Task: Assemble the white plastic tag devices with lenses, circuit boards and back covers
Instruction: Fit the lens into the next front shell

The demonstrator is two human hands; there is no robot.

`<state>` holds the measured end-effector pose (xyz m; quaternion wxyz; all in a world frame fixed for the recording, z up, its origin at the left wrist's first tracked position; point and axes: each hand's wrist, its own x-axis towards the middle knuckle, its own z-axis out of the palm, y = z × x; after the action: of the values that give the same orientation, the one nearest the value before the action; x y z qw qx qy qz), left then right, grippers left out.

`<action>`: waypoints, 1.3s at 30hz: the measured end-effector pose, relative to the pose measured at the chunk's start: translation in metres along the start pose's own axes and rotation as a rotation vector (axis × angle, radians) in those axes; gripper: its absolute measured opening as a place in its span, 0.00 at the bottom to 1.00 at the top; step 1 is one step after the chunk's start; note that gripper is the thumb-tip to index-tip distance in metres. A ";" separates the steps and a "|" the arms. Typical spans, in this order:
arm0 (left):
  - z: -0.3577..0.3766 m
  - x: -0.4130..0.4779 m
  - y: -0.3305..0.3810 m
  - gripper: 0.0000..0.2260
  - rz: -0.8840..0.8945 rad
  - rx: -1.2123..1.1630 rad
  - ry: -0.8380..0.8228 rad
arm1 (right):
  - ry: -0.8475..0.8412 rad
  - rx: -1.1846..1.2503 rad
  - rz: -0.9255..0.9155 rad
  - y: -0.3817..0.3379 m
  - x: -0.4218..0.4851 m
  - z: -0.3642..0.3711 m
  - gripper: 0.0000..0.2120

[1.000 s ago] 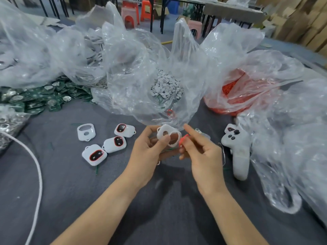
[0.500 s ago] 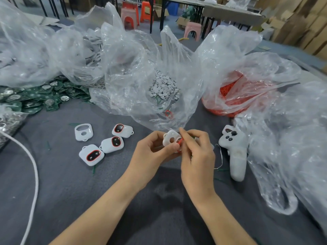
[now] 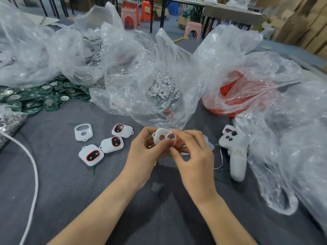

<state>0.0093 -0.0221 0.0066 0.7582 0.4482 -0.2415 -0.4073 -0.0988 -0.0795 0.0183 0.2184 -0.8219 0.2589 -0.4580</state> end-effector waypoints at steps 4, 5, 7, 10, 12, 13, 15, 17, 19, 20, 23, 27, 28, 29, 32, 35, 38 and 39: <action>0.000 0.000 0.001 0.13 -0.057 -0.032 -0.041 | 0.001 -0.026 0.025 0.002 0.003 -0.002 0.17; 0.000 0.000 0.002 0.12 -0.069 -0.051 -0.047 | 0.007 -0.014 0.031 0.002 0.003 -0.003 0.16; 0.000 0.001 0.004 0.12 -0.089 -0.093 -0.066 | 0.023 0.011 0.025 0.001 0.004 -0.005 0.15; 0.000 0.000 0.007 0.10 -0.109 -0.137 -0.091 | 0.017 0.001 -0.018 0.000 0.003 -0.005 0.15; 0.000 -0.001 0.007 0.09 -0.118 -0.153 -0.094 | 0.003 -0.014 -0.034 0.000 0.003 -0.005 0.15; 0.000 -0.001 0.008 0.09 -0.122 -0.154 -0.094 | -0.001 -0.018 -0.036 -0.001 0.003 -0.004 0.15; 0.000 -0.002 0.008 0.09 -0.127 -0.144 -0.103 | -0.001 -0.023 -0.031 0.000 0.003 -0.004 0.16; 0.000 -0.002 0.008 0.10 -0.128 -0.136 -0.119 | 0.000 -0.016 -0.021 0.001 0.004 -0.005 0.16; 0.000 -0.002 0.009 0.09 -0.129 -0.142 -0.131 | -0.008 -0.004 -0.018 0.000 0.005 -0.005 0.15; 0.000 -0.002 0.009 0.09 -0.131 -0.151 -0.134 | -0.013 -0.002 -0.021 0.000 0.005 -0.005 0.15; 0.000 -0.002 0.010 0.10 -0.146 -0.174 -0.144 | -0.022 0.015 -0.016 0.001 0.005 -0.006 0.15; 0.000 -0.002 0.010 0.10 -0.150 -0.175 -0.140 | -0.033 0.042 -0.020 0.002 0.005 -0.007 0.15; -0.001 -0.003 0.010 0.10 -0.150 -0.173 -0.139 | -0.035 0.040 -0.021 0.002 0.004 -0.006 0.15; -0.001 -0.002 0.010 0.10 -0.152 -0.171 -0.138 | -0.037 0.039 -0.019 0.002 0.005 -0.006 0.15; 0.000 -0.002 0.010 0.11 -0.163 -0.154 -0.136 | -0.046 0.037 0.000 0.002 0.005 -0.005 0.15; 0.000 -0.002 0.010 0.11 -0.160 -0.140 -0.140 | -0.054 0.057 0.016 0.003 0.005 -0.005 0.15; -0.002 -0.003 0.010 0.12 -0.150 -0.117 -0.144 | -0.062 0.057 0.018 0.005 0.005 -0.006 0.15; -0.002 -0.003 0.009 0.12 -0.149 -0.109 -0.146 | -0.068 0.058 0.020 0.005 0.005 -0.007 0.15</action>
<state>0.0128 -0.0162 0.0137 0.7295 0.3923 -0.2397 -0.5064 -0.1033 -0.0873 0.0217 0.2555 -0.8276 0.2461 -0.4350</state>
